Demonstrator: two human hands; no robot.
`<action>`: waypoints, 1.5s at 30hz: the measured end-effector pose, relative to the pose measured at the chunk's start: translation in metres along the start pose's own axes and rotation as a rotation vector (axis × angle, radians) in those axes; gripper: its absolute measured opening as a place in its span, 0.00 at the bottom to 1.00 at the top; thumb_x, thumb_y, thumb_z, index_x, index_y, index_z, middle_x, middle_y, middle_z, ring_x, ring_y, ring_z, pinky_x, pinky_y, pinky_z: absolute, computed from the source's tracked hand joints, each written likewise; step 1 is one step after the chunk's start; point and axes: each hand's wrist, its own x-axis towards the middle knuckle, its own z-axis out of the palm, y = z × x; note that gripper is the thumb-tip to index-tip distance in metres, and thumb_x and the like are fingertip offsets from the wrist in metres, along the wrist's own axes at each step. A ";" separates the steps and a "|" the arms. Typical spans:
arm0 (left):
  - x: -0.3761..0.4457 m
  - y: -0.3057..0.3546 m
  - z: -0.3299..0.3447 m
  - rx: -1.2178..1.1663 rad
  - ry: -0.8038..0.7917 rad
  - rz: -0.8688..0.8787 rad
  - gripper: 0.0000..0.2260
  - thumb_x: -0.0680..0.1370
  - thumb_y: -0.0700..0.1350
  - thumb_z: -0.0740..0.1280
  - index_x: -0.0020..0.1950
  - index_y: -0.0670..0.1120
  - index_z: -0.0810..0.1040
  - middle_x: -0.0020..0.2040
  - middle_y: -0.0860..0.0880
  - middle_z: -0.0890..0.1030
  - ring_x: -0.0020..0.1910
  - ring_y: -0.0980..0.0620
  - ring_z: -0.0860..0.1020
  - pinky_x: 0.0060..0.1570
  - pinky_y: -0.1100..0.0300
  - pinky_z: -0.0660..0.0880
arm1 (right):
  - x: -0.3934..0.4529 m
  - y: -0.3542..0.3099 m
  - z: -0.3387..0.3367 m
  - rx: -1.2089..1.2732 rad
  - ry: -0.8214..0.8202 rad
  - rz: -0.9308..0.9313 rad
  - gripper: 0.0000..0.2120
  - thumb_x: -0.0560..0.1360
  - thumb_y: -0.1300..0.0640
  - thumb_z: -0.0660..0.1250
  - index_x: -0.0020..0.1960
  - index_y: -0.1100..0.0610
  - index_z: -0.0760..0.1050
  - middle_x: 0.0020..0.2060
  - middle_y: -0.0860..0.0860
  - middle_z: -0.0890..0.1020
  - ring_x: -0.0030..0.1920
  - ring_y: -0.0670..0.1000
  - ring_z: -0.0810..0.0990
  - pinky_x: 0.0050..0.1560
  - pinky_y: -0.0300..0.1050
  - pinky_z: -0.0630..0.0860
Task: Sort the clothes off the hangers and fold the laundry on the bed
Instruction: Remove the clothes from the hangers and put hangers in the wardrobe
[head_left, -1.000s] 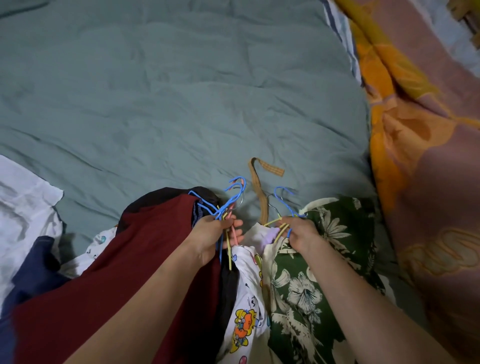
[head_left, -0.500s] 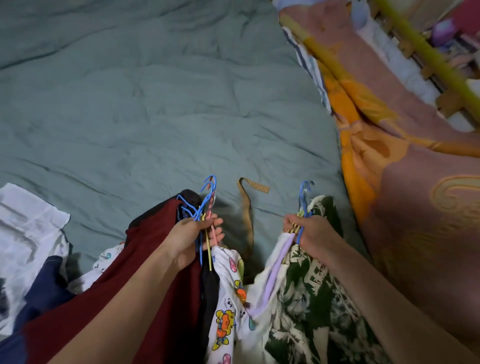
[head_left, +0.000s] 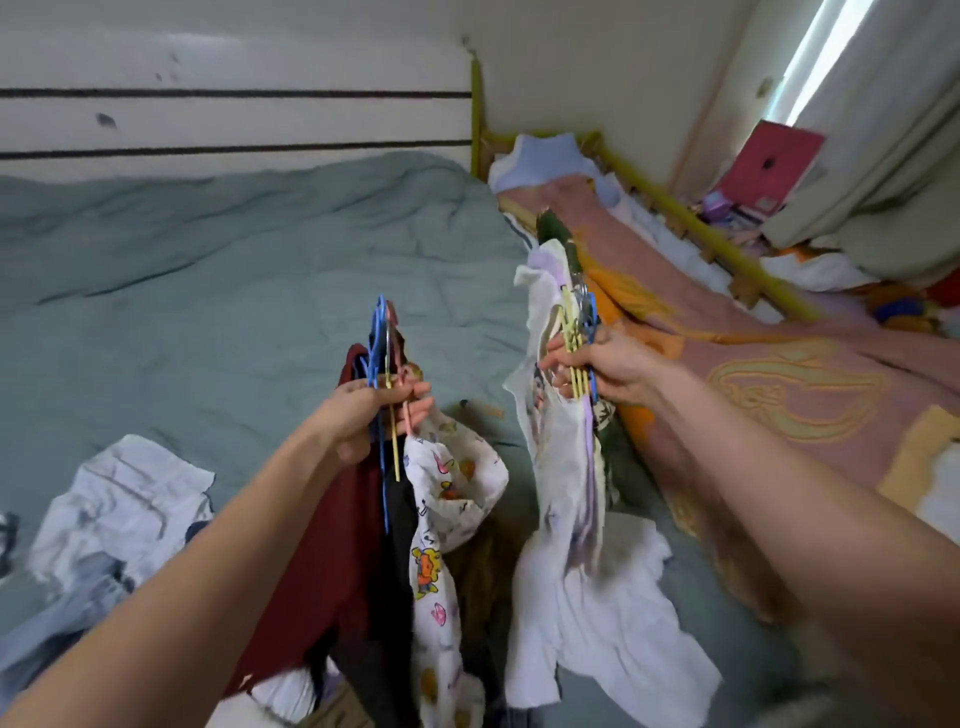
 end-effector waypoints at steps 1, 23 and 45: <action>-0.017 0.009 0.001 -0.006 -0.013 0.038 0.07 0.79 0.32 0.61 0.49 0.40 0.78 0.41 0.46 0.85 0.38 0.51 0.84 0.41 0.60 0.82 | -0.017 -0.006 0.009 0.037 -0.020 -0.031 0.07 0.78 0.73 0.58 0.49 0.64 0.72 0.41 0.62 0.80 0.26 0.51 0.79 0.28 0.44 0.79; -0.199 0.024 -0.080 0.069 0.219 0.237 0.09 0.81 0.35 0.59 0.43 0.39 0.74 0.34 0.46 0.75 0.23 0.58 0.71 0.24 0.66 0.71 | -0.105 -0.016 0.099 -0.615 0.065 -0.228 0.08 0.79 0.66 0.57 0.42 0.57 0.68 0.30 0.53 0.71 0.24 0.47 0.68 0.21 0.36 0.64; -0.198 0.018 -0.069 0.303 0.384 0.245 0.14 0.81 0.40 0.61 0.38 0.47 0.63 0.25 0.53 0.63 0.22 0.56 0.60 0.23 0.64 0.59 | -0.079 -0.006 0.150 -0.426 -0.048 -0.136 0.16 0.76 0.72 0.55 0.32 0.58 0.65 0.21 0.52 0.68 0.16 0.44 0.60 0.17 0.30 0.55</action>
